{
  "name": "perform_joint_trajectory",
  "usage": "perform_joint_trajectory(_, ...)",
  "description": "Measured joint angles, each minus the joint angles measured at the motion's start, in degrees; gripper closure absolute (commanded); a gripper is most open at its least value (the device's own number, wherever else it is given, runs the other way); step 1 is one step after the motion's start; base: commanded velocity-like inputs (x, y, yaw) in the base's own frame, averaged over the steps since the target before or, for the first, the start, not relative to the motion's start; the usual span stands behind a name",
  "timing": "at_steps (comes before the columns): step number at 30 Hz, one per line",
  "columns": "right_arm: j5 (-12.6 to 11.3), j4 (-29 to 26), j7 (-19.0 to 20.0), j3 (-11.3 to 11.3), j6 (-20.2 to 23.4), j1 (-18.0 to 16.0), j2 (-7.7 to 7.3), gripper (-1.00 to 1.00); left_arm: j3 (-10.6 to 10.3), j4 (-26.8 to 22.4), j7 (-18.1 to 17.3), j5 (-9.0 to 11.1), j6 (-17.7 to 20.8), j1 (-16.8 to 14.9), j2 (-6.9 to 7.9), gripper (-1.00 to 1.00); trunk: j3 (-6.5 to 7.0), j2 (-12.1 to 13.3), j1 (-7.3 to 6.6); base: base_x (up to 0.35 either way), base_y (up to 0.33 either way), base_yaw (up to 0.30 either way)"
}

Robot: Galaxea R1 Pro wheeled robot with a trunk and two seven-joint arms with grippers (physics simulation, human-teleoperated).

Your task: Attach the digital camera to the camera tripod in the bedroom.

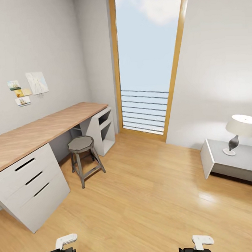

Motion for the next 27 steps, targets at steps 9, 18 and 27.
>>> perform_joint_trajectory(9, 0.0, -7.2, 0.0, 0.0, 0.5, 2.0, 0.00, -1.00, -0.1, 3.7, -10.8, -6.9, -3.6, -3.5, 2.31, -1.00, -1.62, -3.6, 1.98, 0.000, 0.000, 0.000)
perform_joint_trajectory(18, -0.5, -15.9, 0.1, -0.1, 11.8, 2.1, 0.24, -1.00, -3.6, 3.9, -15.3, -8.3, 0.8, -7.6, 5.39, -1.00, -3.23, -7.2, 3.95, 0.000, 0.000, 0.000)
perform_joint_trajectory(27, -0.7, -21.3, 0.1, 0.3, 20.5, -1.9, 0.67, -1.00, -4.9, 5.5, -24.5, -10.0, 2.9, -10.1, 8.98, -1.00, -4.83, -10.8, 5.94, 0.000, 0.000, 0.000)
